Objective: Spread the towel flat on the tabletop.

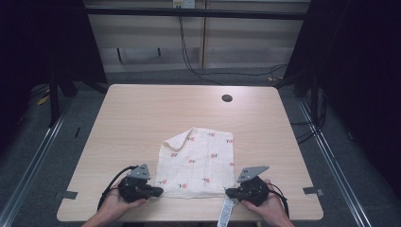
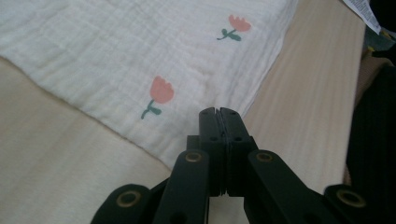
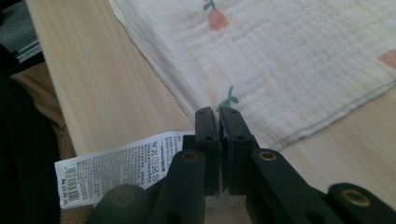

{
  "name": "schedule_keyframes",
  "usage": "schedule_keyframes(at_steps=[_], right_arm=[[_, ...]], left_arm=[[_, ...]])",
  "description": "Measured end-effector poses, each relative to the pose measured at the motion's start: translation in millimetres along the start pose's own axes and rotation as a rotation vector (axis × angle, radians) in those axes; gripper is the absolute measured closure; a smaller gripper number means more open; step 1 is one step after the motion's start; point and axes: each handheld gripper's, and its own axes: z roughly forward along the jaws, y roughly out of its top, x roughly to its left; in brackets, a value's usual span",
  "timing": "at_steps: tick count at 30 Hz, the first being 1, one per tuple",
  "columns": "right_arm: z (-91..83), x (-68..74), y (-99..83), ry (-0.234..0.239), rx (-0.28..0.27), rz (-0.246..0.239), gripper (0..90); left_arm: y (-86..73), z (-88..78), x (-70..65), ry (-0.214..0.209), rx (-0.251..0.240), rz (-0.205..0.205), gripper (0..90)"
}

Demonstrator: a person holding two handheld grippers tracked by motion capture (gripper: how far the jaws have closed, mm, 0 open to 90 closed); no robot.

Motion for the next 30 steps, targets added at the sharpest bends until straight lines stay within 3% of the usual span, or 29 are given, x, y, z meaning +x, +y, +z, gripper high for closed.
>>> schedule_keyframes(at_steps=[2,3,11,13,14,15,18,21,24,28,30], right_arm=[[-2.3,4.1,-2.9,0.007,0.007,-0.006,87.0],[-3.3,6.2,-4.9,0.017,0.005,-0.01,87.0],[-10.1,15.9,-13.8,0.037,0.012,-0.011,87.1],[-11.8,20.1,-16.7,0.046,0.018,-0.009,87.0],[-12.6,21.4,-17.8,0.043,0.017,-0.017,86.7],[-13.1,22.6,-18.1,0.037,0.014,-0.019,85.5],[-11.5,21.1,-17.5,0.051,0.004,-0.005,76.0],[-13.4,19.5,-14.8,0.057,-0.022,0.01,68.9],[-13.0,15.3,-9.5,0.047,-0.048,0.014,68.5],[-7.0,9.2,-2.0,0.019,-0.06,0.017,67.5],[-5.9,6.5,-0.5,0.011,-0.06,0.025,67.3]], left_arm=[[-1.1,-1.2,-6.4,0.015,0.007,-0.004,89.1],[-2.0,-0.9,-8.1,-0.013,0.005,-0.005,89.2],[-6.0,-3.6,-24.0,-0.058,0.023,0.012,89.1],[-8.7,-5.6,-26.8,-0.049,0.024,0.014,89.1],[-10.2,-4.9,-26.1,-0.072,0.004,0.003,89.1],[-9.6,-6.6,-24.4,-0.065,0.019,0.012,88.9],[-5.2,-9.6,-20.2,-0.053,-0.022,-0.011,80.9],[5.4,-14.2,-14.0,-0.041,-0.085,-0.028,71.4],[22.9,-16.7,1.3,0.029,-0.124,-0.025,68.6],[51.3,-9.2,32.8,0.1,-0.156,-0.03,66.1],[60.3,-2.7,46.9,0.09,-0.177,-0.049,63.7]])
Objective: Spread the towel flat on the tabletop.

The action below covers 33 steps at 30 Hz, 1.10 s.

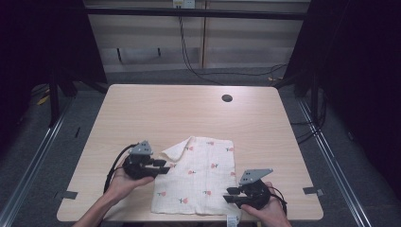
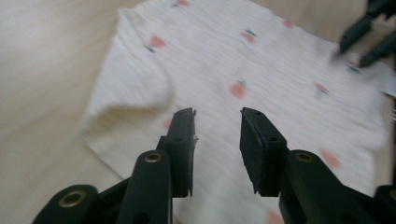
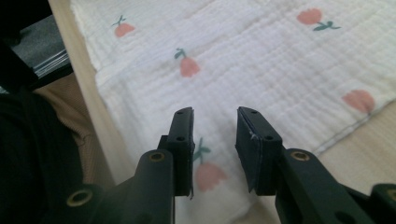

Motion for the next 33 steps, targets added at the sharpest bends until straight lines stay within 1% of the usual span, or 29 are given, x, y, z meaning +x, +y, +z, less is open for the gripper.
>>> schedule_keyframes(at_steps=[1,2,3,4,5,6,7,8,9,10,11,12,13,15,16,17,19,20,21,22,23,24,25,26,27,30,31,32,33], right_arm=[[0.2,-1.4,-0.1,-0.006,-0.004,-0.001,67.1],[-0.1,-2.9,-0.8,-0.012,-0.008,0.006,67.0],[-0.3,-4.7,-1.9,-0.008,-0.009,0.013,66.9],[-0.5,-6.1,-2.9,-0.014,-0.006,0.016,66.3],[-0.9,-7.3,-3.8,-0.026,-0.008,0.021,65.9],[-1.7,-8.7,-4.4,-0.027,-0.01,0.024,65.9],[-2.6,-9.5,-4.6,-0.03,-0.011,0.025,65.9],[-3.5,-9.8,-4.9,-0.031,-0.018,0.033,65.8],[-4.2,-10.3,-4.9,-0.031,-0.021,0.034,65.8],[-4.6,-10.6,-5.1,-0.025,-0.024,0.034,65.6],[-4.5,-10.6,-5.3,-0.026,-0.024,0.033,65.0],[-4.4,-10.7,-5.4,-0.032,-0.017,0.033,64.2],[-4.0,-10.7,-5.5,-0.034,-0.013,0.037,64.0],[-4.3,-10.6,-5.6,-0.031,-0.015,0.031,63.9],[-4.3,-10.6,-5.6,-0.031,-0.015,0.031,63.9],[-3.9,-10.1,-5.7,-0.033,-0.01,0.03,63.8],[-3.4,-9.9,-5.5,-0.03,-0.008,0.03,63.8],[-3.2,-9.9,-5.4,-0.031,-0.007,0.029,63.7],[-2.8,-10.0,-5.3,-0.033,-0.005,0.028,63.6],[-2.0,-10.0,-5.4,-0.025,-0.007,0.03,63.0],[-1.4,-10.2,-5.3,-0.026,0.0,0.024,62.3],[-1.0,-9.7,-5.2,-0.034,0.007,0.028,61.9],[-1.1,-9.5,-5.1,-0.038,0.008,0.027,61.7],[-1.3,-9.0,-5.3,-0.03,0.003,0.027,61.5],[-2.0,-8.4,-5.4,-0.035,0.001,0.025,61.1],[-2.6,-10.2,-6.7,-0.035,0.003,0.03,61.0],[-2.8,-10.5,-6.8,-0.039,0.005,0.03,61.2],[-3.3,-10.8,-7.2,-0.041,0.003,0.03,61.6],[-3.8,-11.0,-7.2,-0.041,0.0,0.029,61.6]], left_arm=[[3.1,4.6,4.2,0.028,-0.003,0.005,61.9],[5.4,9.9,8.7,0.023,-0.014,-0.007,60.9],[7.5,15.9,13.4,0.022,-0.004,-0.009,60.6],[9.0,21.9,16.2,0.031,0.01,0.004,60.2],[9.4,27.8,18.8,0.03,0.009,0.006,60.2],[9.7,33.1,20.7,0.034,0.023,0.0,60.1],[9.9,38.1,21.7,0.042,0.032,0.007,59.2],[10.3,42.8,21.8,0.064,0.05,0.015,58.4],[10.8,47.3,22.8,0.069,0.066,0.01,56.0],[11.5,50.9,23.4,0.081,0.072,0.004,52.1],[11.8,53.8,24.2,0.095,0.079,0.008,50.9],[11.9,56.0,25.4,0.102,0.093,0.011,54.7],[11.5,57.7,26.7,0.105,0.093,0.004,59.2],[11.7,57.4,29.8,0.12,0.092,0.014,76.9],[11.7,57.4,29.8,0.12,0.092,0.014,82.5],[12.0,56.0,34.4,0.116,0.075,-0.006,86.4],[13.7,52.4,39.8,0.111,0.065,-0.03,86.8],[14.9,49.7,43.1,0.108,0.048,-0.039,86.7],[16.4,48.1,46.2,0.109,0.042,-0.044,86.1],[18.3,47.2,49.0,0.115,0.048,-0.048,86.1],[19.8,46.6,51.6,0.128,0.047,-0.049,85.8],[21.2,45.9,53.6,0.13,0.045,-0.057,84.1],[22.4,44.8,55.6,0.13,0.039,-0.058,81.5],[23.4,44.1,57.0,0.139,0.036,-0.053,78.2],[24.5,41.5,58.8,0.156,0.034,-0.058,72.8],[22.0,32.1,65.3,0.168,-0.01,-0.113,59.8],[19.6,28.3,67.2,0.163,-0.006,-0.118,57.4],[19.6,28.3,67.2,0.163,-0.006,-0.118,56.2],[15.2,24.0,67.1,0.168,-0.007,-0.125,54.1]])
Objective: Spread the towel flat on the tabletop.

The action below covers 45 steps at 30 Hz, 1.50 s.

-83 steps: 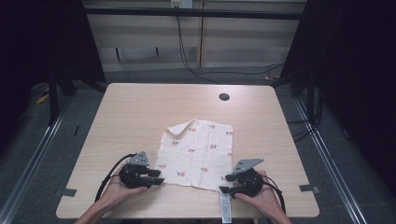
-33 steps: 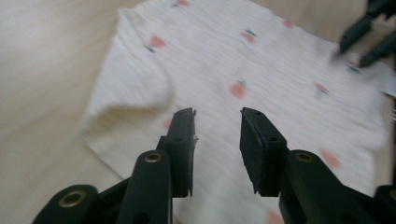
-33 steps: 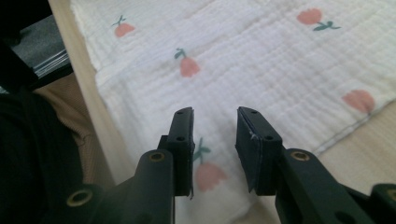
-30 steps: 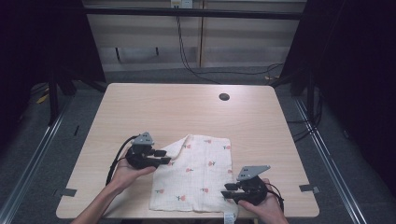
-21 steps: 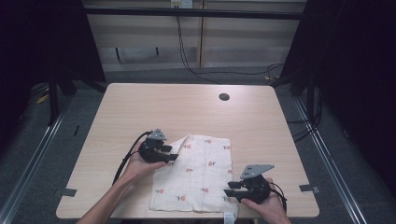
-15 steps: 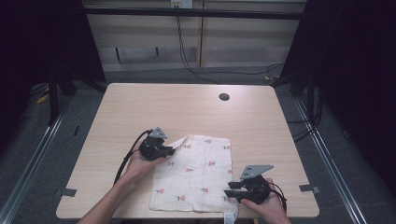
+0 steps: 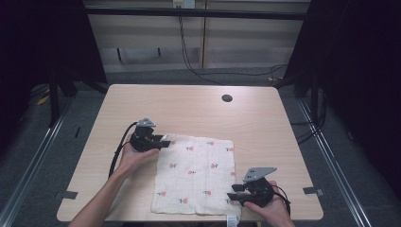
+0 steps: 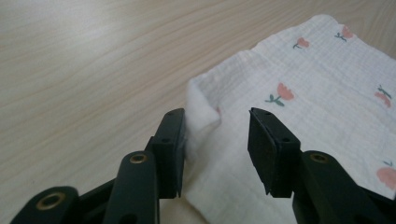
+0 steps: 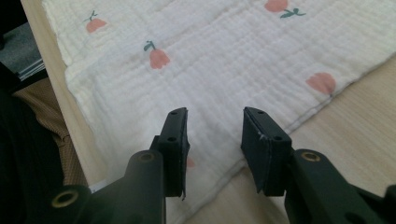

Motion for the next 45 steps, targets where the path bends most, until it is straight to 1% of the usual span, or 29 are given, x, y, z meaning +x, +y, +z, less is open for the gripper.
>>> schedule_keyframes(at_steps=[4,6,8,10,12,14,15,16,17,19,20,22,23,24,26,27,29,30,31,32,33,35,37,38,39,41,43,44,45], right_arm=[[-3.4,-1.2,1.2,-0.009,-0.017,0.01,61.6],[-5.5,-2.3,2.2,-0.013,-0.025,0.019,61.6],[-6.2,-4.0,3.1,-0.019,-0.025,0.023,61.6],[-5.4,-5.4,4.0,-0.021,-0.024,0.026,61.6],[-4.8,-6.2,5.5,-0.022,-0.022,0.025,61.6],[-4.7,-8.3,8.9,-0.029,-0.03,0.02,61.6],[-4.3,-9.8,11.4,-0.028,-0.035,0.024,61.3],[-3.7,-11.6,14.5,-0.026,-0.036,0.028,59.9],[-2.1,-13.7,17.9,-0.027,-0.039,0.029,58.8],[0.4,-16.5,24.2,-0.036,-0.036,0.024,58.9],[2.1,-18.8,28.6,-0.037,-0.046,0.019,59.0],[5.1,-22.3,35.1,-0.059,-0.039,0.011,59.5],[7.8,-24.8,37.6,-0.062,-0.038,0.005,60.4],[10.1,-27.3,39.7,-0.085,-0.029,-0.002,60.6],[15.6,-33.5,41.6,-0.107,-0.011,-0.005,60.8],[18.9,-36.2,40.8,-0.119,-0.005,0.002,60.7],[23.9,-39.7,36.8,-0.113,-0.007,0.013,60.6],[25.3,-39.3,35.5,-0.116,0.001,0.006,60.3],[26.7,-36.9,34.6,-0.138,0.027,-0.019,59.8],[26.7,-34.9,34.2,-0.14,0.027,-0.02,59.4],[27.0,-34.5,34.0,-0.143,0.026,-0.028,59.5],[27.8,-32.8,33.3,-0.164,0.024,-0.053,62.0],[27.6,-32.9,32.9,-0.175,0.021,-0.06,67.1],[27.6,-32.9,32.2,-0.192,0.014,-0.056,68.0],[27.7,-32.9,31.9,-0.192,0.013,-0.056,69.5],[27.4,-33.4,32.5,-0.195,0.016,-0.071,76.3],[27.0,-34.0,32.5,-0.184,0.018,-0.055,83.7],[26.4,-34.3,32.1,-0.171,0.022,-0.042,86.0],[26.0,-34.7,31.8,-0.167,0.02,-0.049,87.2]], left_arm=[[-9.4,-8.7,-4.5,-0.02,0.002,0.022,55.0],[-14.4,-12.4,-5.5,-0.016,0.003,0.022,54.0],[-17.7,-16.3,-3.7,0.01,0.0,0.016,52.2],[-19.9,-22.1,-1.6,-0.001,-0.007,0.0,51.7],[-22.8,-27.0,-3.9,-0.031,-0.011,0.011,54.1],[-26.2,-29.4,-12.0,-0.044,0.034,0.051,55.7],[-26.2,-29.4,-12.0,-0.044,0.034,0.051,55.6],[-29.8,-30.0,-20.7,-0.081,0.058,0.063,55.4],[-31.7,-31.5,-26.6,-0.077,0.066,0.092,55.4],[-33.2,-33.1,-31.4,-0.085,0.065,0.105,55.5],[-37.4,-36.9,-43.0,-0.125,0.06,0.118,55.7],[-42.3,-38.8,-54.1,-0.149,0.068,0.147,57.9],[-45.6,-38.2,-58.8,-0.148,0.087,0.169,58.1],[-48.1,-37.5,-62.0,-0.144,0.092,0.18,58.4],[-54.3,-34.1,-68.4,-0.164,0.112,0.199,58.3],[-56.9,-32.6,-70.0,-0.157,0.116,0.206,57.9],[-60.5,-30.6,-70.3,-0.148,0.117,0.192,56.6],[-61.9,-29.6,-71.6,-0.14,0.123,0.205,56.5],[-63.2,-28.5,-73.1,-0.131,0.128,0.219,56.5],[-64.4,-28.5,-74.7,-0.119,0.119,0.229,56.6],[-64.5,-29.3,-75.3,-0.109,0.126,0.239,58.0],[-65.0,-29.4,-74.3,-0.089,0.118,0.243,70.1],[-65.5,-30.5,-72.5,-0.092,0.122,0.232,81.5],[-65.9,-30.3,-72.4,-0.102,0.12,0.24,85.4],[-66.1,-30.8,-74.0,-0.093,0.124,0.249,89.0],[-66.8,-30.5,-76.4,-0.098,0.119,0.239,90.0],[-67.0,-32.3,-75.8,-0.12,0.139,0.226,90.0],[-68.3,-33.4,-75.7,-0.13,0.137,0.218,90.0],[-70.0,-33.9,-75.7,-0.143,0.13,0.213,90.0]])
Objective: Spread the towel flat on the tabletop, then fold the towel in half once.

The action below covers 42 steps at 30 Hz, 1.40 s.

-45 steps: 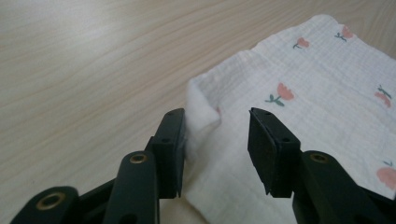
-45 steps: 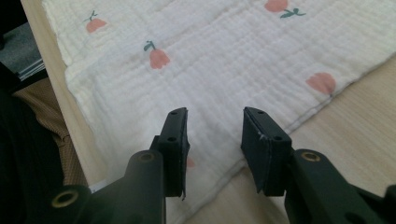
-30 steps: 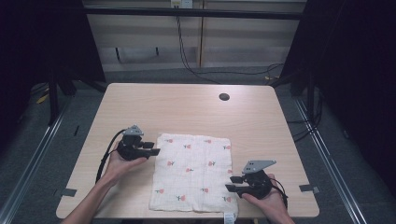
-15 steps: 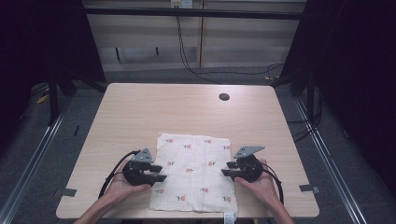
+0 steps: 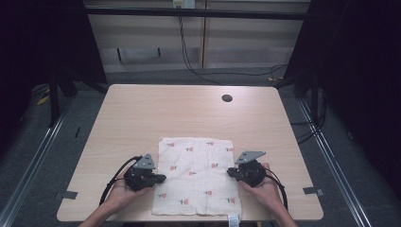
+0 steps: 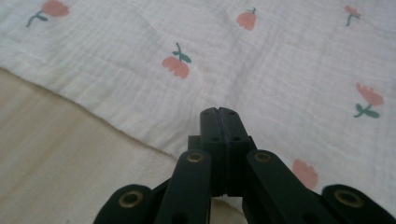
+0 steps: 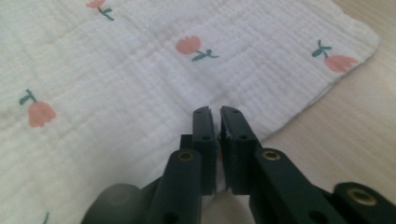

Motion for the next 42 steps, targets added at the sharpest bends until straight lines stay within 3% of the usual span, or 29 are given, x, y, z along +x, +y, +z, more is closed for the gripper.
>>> schedule_keyframes(at_steps=[3,4,7,8,11,15,18,20,22,25,27,31,35,37,42], right_arm=[[-4.0,3.2,-2.9,0.017,0.013,0.002,88.8],[-5.7,4.1,-4.0,0.024,0.019,-0.002,88.8],[-8.6,7.1,-6.3,0.029,0.026,-0.001,86.8],[-8.6,6.2,-6.6,0.046,0.02,0.015,82.6],[-11.9,2.9,-4.5,0.041,-0.017,0.016,74.0],[-17.8,-14.0,7.1,0.002,-0.075,0.049,68.8],[-11.9,-30.2,15.6,-0.036,-0.062,0.075,66.6],[-3.7,-42.5,21.6,-0.059,-0.051,0.09,65.9],[4.1,-53.8,28.1,-0.072,-0.05,0.102,65.6],[13.3,-68.7,39.0,-0.078,-0.044,0.109,63.8],[19.0,-76.3,44.1,-0.063,-0.048,0.121,63.4],[34.5,-79.8,48.4,-0.08,-0.004,0.116,62.9],[42.3,-79.6,47.2,-0.093,-0.014,0.115,65.2],[44.2,-81.3,45.5,-0.066,-0.017,0.12,67.0],[43.7,-81.0,45.0,-0.026,-0.025,0.154,85.6]], left_arm=[[-1.5,-0.7,-1.6,-0.025,-0.002,-0.016,90.0],[-0.7,-1.3,-2.0,-0.021,0.013,0.007,90.0],[0.4,-0.7,-1.8,-0.023,0.011,-0.01,89.1],[0.5,-1.0,-0.6,-0.029,0.012,-0.011,86.9],[4.0,-6.7,4.1,-0.027,-0.027,-0.039,73.3],[11.3,-13.9,19.1,-0.002,-0.091,-0.093,65.5],[17.0,-13.9,35.7,0.019,-0.116,-0.119,63.0],[20.7,-12.5,48.9,0.041,-0.101,-0.145,62.8],[20.5,-14.0,57.7,0.052,-0.13,-0.174,62.3],[19.2,-15.4,65.9,0.082,-0.103,-0.169,61.9],[18.5,-18.4,70.7,0.097,-0.112,-0.175,61.5],[17.5,-20.7,81.2,0.123,-0.142,-0.213,60.4],[17.0,-15.1,94.9,0.133,-0.128,-0.27,62.3],[21.1,-13.2,101.8,0.156,-0.158,-0.285,62.2],[31.9,0.3,112.4,0.176,-0.154,-0.292,60.3]])
